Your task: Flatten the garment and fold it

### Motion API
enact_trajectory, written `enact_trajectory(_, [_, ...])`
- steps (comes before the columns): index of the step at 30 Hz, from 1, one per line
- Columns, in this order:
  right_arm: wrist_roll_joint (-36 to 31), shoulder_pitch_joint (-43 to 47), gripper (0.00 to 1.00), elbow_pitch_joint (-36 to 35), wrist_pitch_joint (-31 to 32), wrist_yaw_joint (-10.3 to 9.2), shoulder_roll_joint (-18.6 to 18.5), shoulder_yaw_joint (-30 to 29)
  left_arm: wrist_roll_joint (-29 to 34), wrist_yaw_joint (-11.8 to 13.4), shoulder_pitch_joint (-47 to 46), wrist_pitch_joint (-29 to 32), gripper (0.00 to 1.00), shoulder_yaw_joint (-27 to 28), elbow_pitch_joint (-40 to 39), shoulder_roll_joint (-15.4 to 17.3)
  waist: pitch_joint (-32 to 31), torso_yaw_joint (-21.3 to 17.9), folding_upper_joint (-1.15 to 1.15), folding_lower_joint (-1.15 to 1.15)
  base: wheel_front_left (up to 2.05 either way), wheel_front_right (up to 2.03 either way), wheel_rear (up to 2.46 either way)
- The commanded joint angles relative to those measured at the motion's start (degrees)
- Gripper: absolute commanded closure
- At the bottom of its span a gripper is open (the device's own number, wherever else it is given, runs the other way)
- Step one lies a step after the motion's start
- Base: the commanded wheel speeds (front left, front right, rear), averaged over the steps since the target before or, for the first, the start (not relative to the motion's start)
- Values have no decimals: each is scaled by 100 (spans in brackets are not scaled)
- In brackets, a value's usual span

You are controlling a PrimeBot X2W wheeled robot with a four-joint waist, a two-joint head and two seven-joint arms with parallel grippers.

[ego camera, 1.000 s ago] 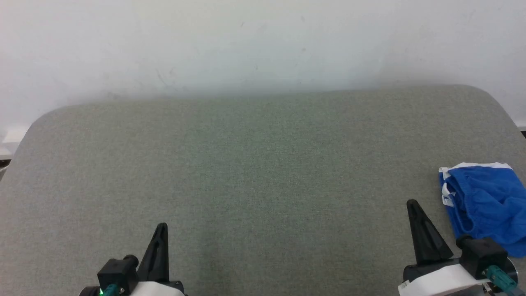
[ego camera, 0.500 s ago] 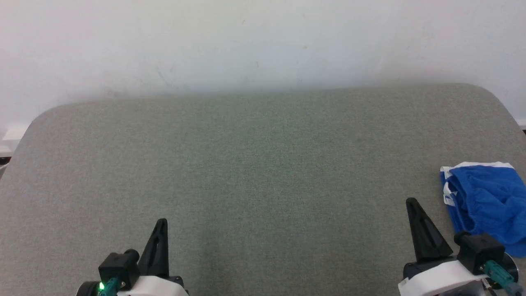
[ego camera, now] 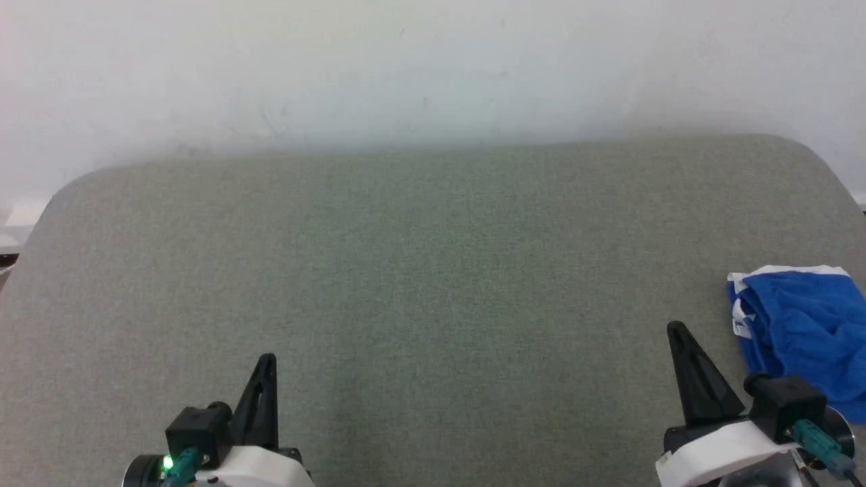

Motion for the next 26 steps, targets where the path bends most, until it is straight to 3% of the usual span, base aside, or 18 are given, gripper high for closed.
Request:
enact_trajectory(1, [-48,-95,100,-39,26,-5,6,-5,57,43,-110,21,100,10,-37,-2,1,1,0,0,0,0,0])
enact_trajectory(26, [-264,-225,100,-88,319,-7,9,-34,269,102,-243,313,100,25,-180,-2,72,33,0,-1,0,0,0])
